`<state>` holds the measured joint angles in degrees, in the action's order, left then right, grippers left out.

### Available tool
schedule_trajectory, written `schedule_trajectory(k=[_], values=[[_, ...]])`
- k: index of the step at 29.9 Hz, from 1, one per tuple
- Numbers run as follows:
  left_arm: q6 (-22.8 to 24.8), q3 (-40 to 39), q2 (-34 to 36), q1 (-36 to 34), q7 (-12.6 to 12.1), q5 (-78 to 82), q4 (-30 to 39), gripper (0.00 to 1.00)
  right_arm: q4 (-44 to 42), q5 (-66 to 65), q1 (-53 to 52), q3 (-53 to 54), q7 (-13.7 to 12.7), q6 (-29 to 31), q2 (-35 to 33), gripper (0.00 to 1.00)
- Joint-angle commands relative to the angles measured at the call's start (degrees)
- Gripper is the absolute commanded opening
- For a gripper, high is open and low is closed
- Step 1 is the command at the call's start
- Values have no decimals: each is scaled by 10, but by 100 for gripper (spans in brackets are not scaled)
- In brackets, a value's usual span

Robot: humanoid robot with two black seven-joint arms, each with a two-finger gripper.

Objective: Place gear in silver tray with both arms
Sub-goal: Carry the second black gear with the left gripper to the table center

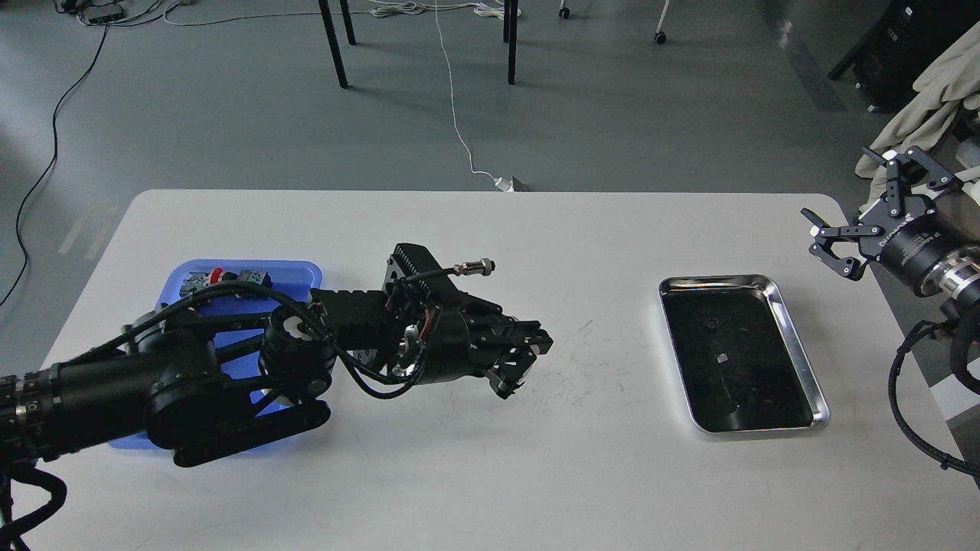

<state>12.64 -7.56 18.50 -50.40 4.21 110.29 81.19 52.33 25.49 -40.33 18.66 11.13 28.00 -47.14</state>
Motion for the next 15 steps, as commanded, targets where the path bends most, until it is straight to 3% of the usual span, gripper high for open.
schedule_trajectory(k=[1,15], values=[[2,0,-51,7,1,19,-44,13,0,0,1,0,-2,0,0,96],[-4,17,-175,21,11,39,-183,13,0,-1,1,-1,-2,0,0,96]])
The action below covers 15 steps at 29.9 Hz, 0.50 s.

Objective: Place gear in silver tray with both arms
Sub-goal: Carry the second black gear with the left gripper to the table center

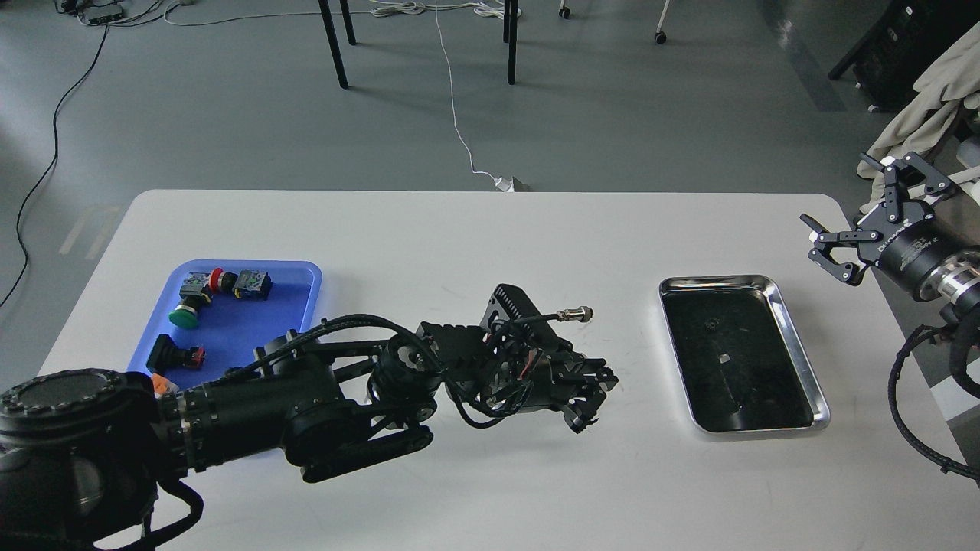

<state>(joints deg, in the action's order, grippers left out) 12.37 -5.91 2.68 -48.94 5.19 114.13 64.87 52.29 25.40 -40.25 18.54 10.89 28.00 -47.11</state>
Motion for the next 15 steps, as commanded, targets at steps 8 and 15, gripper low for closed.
schedule_trajectory(k=[8,15], values=[[-17,0,-27,15,10,0,-82,14,0,0,-1,1,0,0,-1,96],[-24,0,-27,16,17,0,-113,15,0,0,-1,1,0,0,-1,97]])
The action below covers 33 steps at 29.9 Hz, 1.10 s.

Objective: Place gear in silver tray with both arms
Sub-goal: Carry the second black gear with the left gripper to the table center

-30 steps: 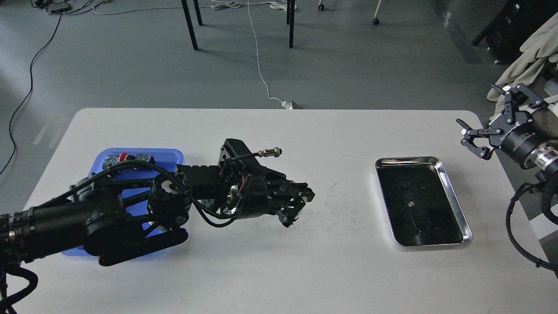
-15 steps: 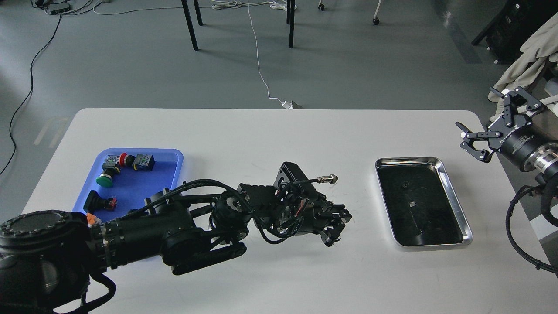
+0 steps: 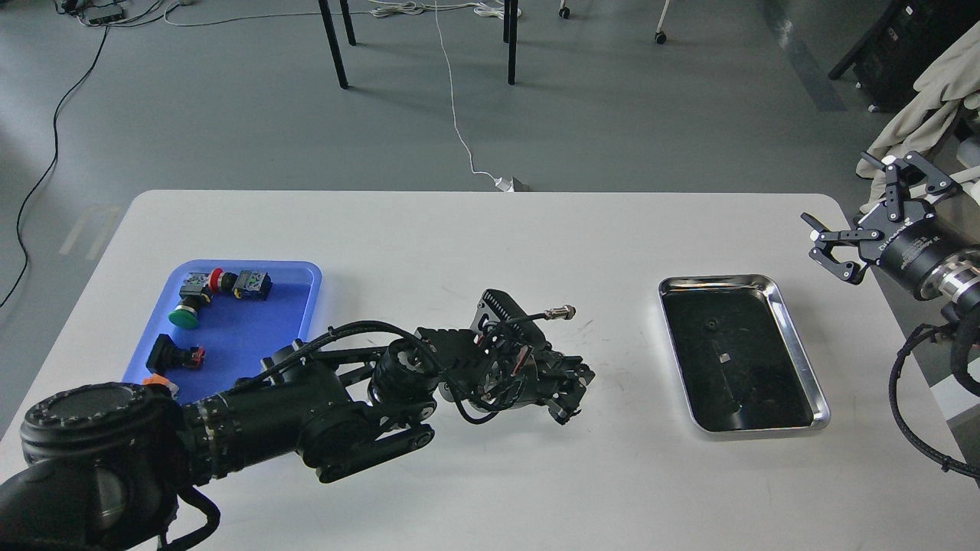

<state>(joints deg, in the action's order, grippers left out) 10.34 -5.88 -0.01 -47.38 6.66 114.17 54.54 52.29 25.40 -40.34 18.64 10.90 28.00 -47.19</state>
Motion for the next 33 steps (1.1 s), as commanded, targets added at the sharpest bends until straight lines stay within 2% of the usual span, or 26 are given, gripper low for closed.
schedule_trajectory(k=[1,10,20,28,30,33], values=[[-8,0,0,0,2,-1,-14,15,0,0,0,0,1,0,0,97],[-13,-1,0,0,2,-3,-25,19,0,0,0,0,0,0,0,97],[-20,-2,0,12,2,-3,-24,31,0,0,0,0,1,0,-1,97],[-30,-5,0,14,2,-10,-23,58,2,0,0,5,-1,0,-1,97],[-31,-10,0,14,2,-11,-21,68,4,0,0,8,-1,0,-1,97],[-39,-19,0,13,2,-16,-13,90,7,0,-1,8,-2,0,-2,97]])
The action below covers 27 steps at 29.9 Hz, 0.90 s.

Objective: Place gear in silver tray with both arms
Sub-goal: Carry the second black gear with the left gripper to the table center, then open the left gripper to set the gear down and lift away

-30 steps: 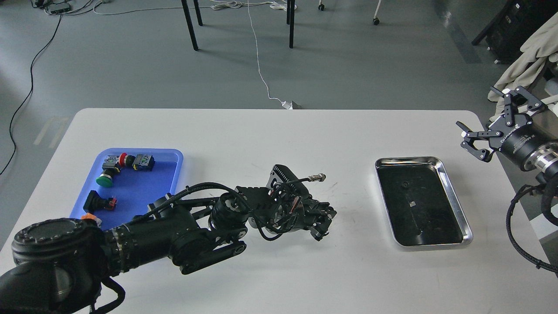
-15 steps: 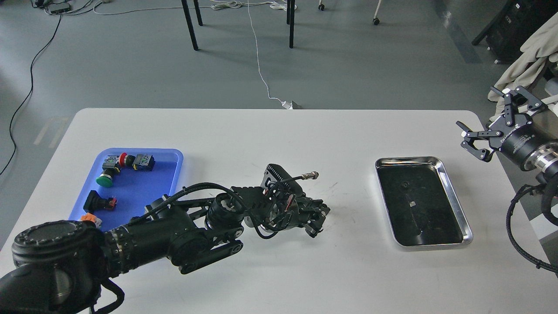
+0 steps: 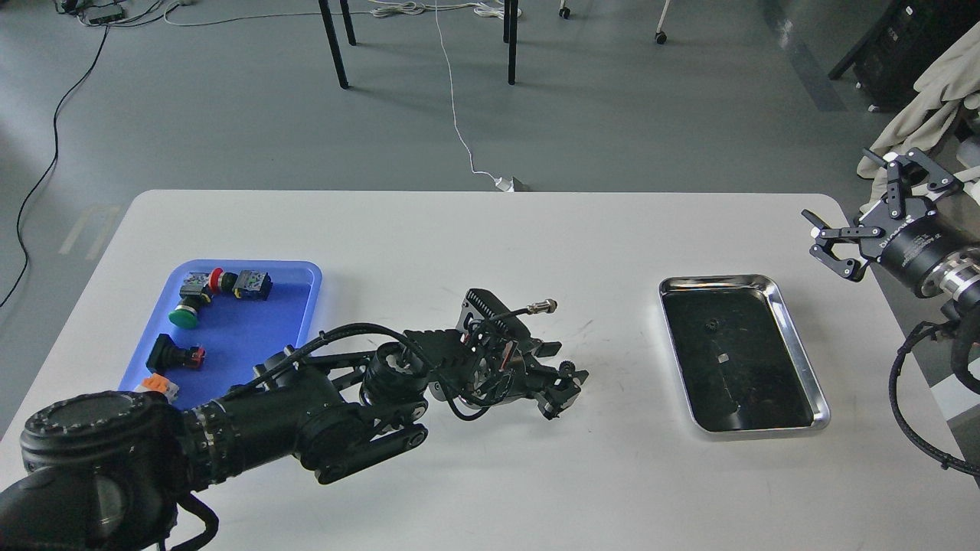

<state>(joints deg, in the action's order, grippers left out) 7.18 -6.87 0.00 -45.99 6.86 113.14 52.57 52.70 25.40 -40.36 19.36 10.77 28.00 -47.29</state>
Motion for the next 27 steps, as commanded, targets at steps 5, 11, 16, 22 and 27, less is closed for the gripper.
schedule_trajectory(k=[5,11,16,22,27], values=[[-23,-45,0,-14,-3,-66,20,97,10,-2,-9,0,0,0,-3,97],[-23,-174,31,-39,-9,-200,22,98,73,-5,-11,12,0,0,-36,97],[-25,-247,91,-46,-12,-361,22,98,85,-10,-18,24,-1,0,-35,97],[-51,-388,104,-24,-26,-550,12,98,126,-75,-59,24,-4,0,-58,97],[-71,-466,103,23,-27,-647,13,98,165,-177,-123,22,-48,0,-75,97]])
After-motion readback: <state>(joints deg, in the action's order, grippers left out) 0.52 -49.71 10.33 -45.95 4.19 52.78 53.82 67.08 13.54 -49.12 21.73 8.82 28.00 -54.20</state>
